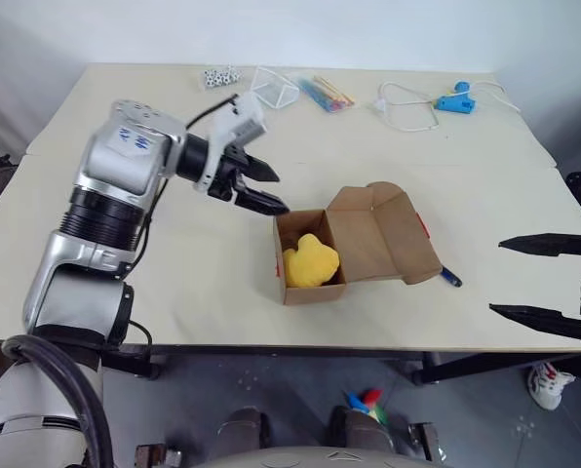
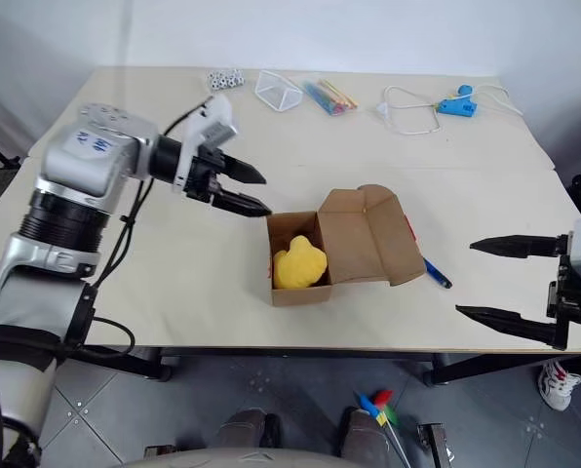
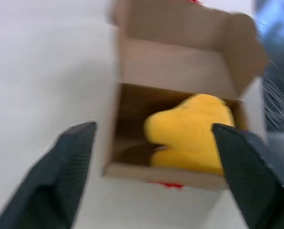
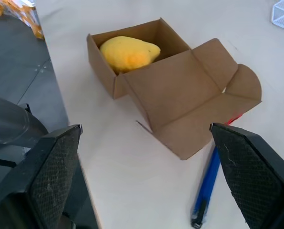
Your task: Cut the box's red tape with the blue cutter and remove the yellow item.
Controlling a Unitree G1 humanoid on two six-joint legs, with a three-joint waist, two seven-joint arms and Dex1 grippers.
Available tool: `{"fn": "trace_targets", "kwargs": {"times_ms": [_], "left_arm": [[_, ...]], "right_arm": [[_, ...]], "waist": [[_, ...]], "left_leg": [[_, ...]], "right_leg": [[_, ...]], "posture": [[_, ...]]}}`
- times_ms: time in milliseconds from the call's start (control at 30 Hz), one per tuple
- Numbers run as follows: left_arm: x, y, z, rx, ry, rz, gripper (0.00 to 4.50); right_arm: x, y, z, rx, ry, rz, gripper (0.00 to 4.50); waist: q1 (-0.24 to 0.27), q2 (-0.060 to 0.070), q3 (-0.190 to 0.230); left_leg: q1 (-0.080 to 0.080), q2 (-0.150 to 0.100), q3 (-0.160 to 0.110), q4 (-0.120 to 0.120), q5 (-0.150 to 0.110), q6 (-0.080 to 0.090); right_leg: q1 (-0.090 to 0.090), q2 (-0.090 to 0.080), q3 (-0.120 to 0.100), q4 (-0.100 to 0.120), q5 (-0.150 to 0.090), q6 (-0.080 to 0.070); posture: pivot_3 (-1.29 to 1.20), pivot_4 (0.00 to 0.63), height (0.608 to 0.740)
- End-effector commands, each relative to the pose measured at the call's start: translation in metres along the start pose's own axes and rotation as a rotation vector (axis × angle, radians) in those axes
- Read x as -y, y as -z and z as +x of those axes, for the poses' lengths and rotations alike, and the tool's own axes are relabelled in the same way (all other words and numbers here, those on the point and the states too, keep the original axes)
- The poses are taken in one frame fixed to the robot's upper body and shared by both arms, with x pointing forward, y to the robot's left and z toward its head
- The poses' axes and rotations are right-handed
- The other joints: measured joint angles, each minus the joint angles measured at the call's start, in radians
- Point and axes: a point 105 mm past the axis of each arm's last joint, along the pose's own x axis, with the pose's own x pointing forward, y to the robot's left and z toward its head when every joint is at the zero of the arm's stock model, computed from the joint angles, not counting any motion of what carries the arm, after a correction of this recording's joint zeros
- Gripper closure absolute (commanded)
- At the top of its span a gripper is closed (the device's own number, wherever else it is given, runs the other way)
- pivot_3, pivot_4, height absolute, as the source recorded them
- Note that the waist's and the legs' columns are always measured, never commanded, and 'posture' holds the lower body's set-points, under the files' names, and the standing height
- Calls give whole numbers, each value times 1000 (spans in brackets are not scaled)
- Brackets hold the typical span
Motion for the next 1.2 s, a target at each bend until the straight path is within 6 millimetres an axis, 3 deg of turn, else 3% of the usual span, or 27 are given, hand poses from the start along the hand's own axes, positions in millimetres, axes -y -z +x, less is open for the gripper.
{"fn": "trace_targets", "kwargs": {"times_ms": [33,367,700,833,1200], "left_arm": [[10,-10,10,-92,92,165,25],[5,4,67,-206,199,331,25],[-2,21,94,-284,185,422,25],[-3,20,91,-278,190,404,817],[0,-6,76,-171,184,386,3935]], "right_arm": [[-3,-10,-4,36,60,-39,0],[-27,-9,2,63,116,2,0],[-31,-13,11,107,139,4,0],[-26,-18,8,162,176,12,0],[-21,-13,-6,193,203,52,0]], "waist": [[1,0,0],[7,0,0],[6,0,0],[6,0,0],[7,0,0]], "left_leg": [[0,0,0,0,0,0],[-1,-1,-1,1,-1,1],[-1,-1,-9,2,-1,2],[-1,-1,-10,2,-1,2],[-1,0,-10,3,-1,2]], "right_leg": [[0,0,0,0,0,0],[2,0,-1,-5,0,0],[3,0,-1,-6,0,-1],[4,0,-1,-6,0,-1],[5,0,-2,-6,0,-1]], "posture": [[0,150,740],[0,150,740],[0,150,740],[0,150,740],[0,150,740]]}}
